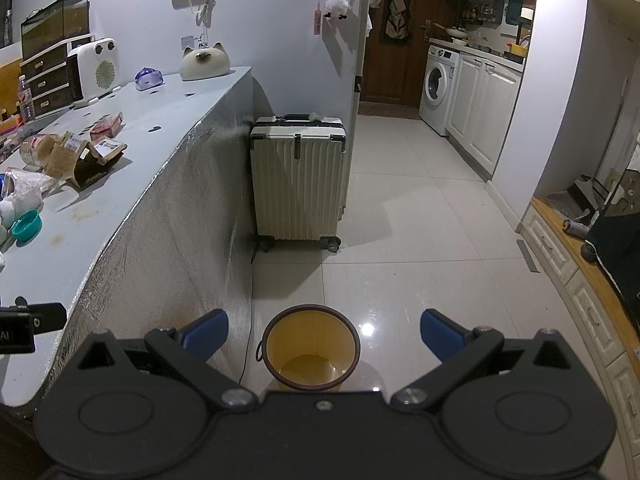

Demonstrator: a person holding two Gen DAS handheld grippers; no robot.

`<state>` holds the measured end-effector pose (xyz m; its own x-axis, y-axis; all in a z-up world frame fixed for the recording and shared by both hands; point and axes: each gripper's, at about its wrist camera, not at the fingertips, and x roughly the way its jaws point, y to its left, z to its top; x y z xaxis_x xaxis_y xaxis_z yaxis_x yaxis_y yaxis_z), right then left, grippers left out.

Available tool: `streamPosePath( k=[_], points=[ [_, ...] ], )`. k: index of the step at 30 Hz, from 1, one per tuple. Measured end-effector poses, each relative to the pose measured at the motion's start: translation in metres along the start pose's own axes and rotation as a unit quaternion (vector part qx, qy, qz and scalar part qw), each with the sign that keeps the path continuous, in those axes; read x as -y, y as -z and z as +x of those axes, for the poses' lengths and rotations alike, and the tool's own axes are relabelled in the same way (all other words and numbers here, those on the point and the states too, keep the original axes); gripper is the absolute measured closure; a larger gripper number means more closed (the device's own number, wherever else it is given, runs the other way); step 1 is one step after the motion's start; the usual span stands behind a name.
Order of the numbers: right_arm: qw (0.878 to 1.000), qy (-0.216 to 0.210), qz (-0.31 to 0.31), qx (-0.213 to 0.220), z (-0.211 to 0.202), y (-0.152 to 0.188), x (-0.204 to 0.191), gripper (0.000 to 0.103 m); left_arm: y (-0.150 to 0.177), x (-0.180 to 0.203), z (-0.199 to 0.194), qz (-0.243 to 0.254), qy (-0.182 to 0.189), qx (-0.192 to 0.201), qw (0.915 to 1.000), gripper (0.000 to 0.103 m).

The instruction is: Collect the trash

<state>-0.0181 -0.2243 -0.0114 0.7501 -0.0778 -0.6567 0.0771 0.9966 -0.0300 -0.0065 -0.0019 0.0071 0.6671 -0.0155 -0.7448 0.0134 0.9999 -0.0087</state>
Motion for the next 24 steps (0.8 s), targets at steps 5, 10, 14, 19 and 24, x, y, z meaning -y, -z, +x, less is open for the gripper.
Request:
streamPosePath(
  k=[5,10,14,19,24],
  points=[
    [1.000,0.001,0.003,0.001,-0.001,0.000,0.001,0.000,0.000,-0.003,0.000,-0.002,-0.004,0.007,1.0000,0.000],
    [1.000,0.011,0.006,0.018,0.003,-0.005,0.005,0.000,-0.003,-0.016,0.001,-0.011,-0.023,0.020,0.9995,0.000],
    [0.999,0.011,0.007,0.038,0.007,-0.015,0.002,0.000,-0.008,-0.036,0.001,-0.024,-0.048,0.034,0.9980,0.000],
    [0.997,0.002,-0.002,0.076,0.011,-0.033,-0.013,0.000,-0.014,-0.072,0.002,-0.055,-0.085,0.048,0.9937,0.000],
    [0.995,-0.044,-0.017,0.093,0.018,-0.051,-0.038,0.000,-0.014,-0.108,0.001,-0.085,-0.115,0.056,0.9882,0.000]
  ],
)
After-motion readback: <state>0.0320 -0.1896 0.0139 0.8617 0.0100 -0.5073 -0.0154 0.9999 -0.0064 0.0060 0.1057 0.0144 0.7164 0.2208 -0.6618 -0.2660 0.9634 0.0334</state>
